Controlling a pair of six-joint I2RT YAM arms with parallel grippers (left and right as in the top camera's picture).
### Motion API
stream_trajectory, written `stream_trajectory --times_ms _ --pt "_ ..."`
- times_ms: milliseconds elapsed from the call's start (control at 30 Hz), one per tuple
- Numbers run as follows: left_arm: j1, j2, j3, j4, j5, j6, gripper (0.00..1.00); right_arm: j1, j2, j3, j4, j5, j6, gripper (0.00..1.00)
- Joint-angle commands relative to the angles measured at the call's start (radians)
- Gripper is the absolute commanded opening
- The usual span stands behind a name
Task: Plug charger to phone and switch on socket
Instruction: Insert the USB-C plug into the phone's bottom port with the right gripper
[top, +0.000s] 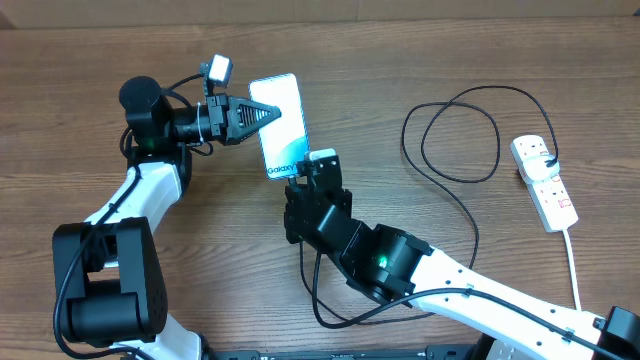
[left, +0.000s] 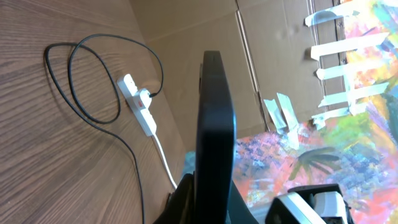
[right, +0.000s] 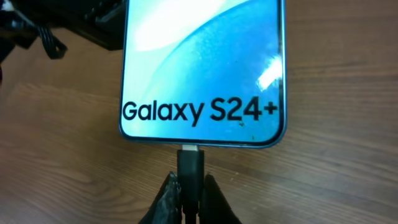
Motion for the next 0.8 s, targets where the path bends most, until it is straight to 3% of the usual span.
stream_trajectory --times_ms 0,100,767 --pt "-0.018 -0.006 0.008 0.003 0.035 0.038 0.04 -0.003 -0.006 0.018 0.047 0.019 -0.066 0.04" --pt "-0.028 -0.006 0.008 0.000 0.055 0.036 0.04 -0.008 -0.006 0.018 0.099 0.018 -0.124 0.04" --pt "-0.074 -0.006 0.002 0.020 0.074 0.038 0.04 -0.101 -0.006 0.069 0.115 -0.027 -0.163 0.04"
